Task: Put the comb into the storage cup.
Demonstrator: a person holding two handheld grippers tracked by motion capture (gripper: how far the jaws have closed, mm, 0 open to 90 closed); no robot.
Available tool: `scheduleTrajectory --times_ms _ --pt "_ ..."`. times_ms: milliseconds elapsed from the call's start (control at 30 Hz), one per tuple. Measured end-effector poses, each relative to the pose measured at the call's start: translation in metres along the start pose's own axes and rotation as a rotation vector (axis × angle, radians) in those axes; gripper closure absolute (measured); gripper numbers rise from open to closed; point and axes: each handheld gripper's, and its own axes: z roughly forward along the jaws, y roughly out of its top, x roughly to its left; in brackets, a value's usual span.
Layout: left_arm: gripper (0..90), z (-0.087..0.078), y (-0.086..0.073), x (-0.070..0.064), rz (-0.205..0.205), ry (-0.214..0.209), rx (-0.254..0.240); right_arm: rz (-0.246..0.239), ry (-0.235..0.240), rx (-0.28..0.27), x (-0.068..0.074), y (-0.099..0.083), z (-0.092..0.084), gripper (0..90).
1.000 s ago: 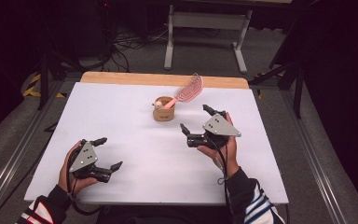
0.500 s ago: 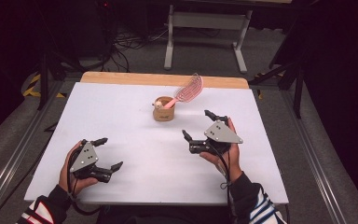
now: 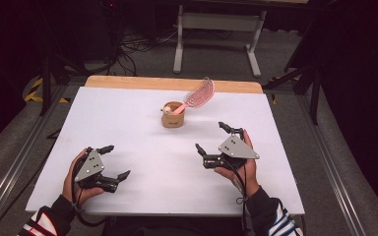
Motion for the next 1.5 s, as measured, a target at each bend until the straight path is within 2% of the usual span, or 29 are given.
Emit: scheduleTrajectory --times_ms 100,533,900,1100,1500 --pt "4.8 0.0 0.0 0.0 0.005 0.001 0.002 0.006 -0.001 0.005 0.001 -0.004 -0.002 5.2" --pt "4.8 0.0 0.0 0.0 0.007 -0.004 0.002 -0.022 -0.01 0.045 0.002 -0.021 -0.01 5.3" --pt "4.6 0.001 0.0 -0.002 0.007 -0.008 0.001 -0.031 0.0 0.081 0.001 -0.038 -0.019 5.3" --pt "4.5 0.0 0.0 -0.001 0.007 -0.01 0.0 -0.013 0.013 0.101 -0.001 -0.049 -0.027 4.5" --pt "4.5 0.001 0.001 -0.002 0.008 -0.012 0.0 -0.003 -0.012 0.145 -0.005 -0.068 -0.045 4.1"
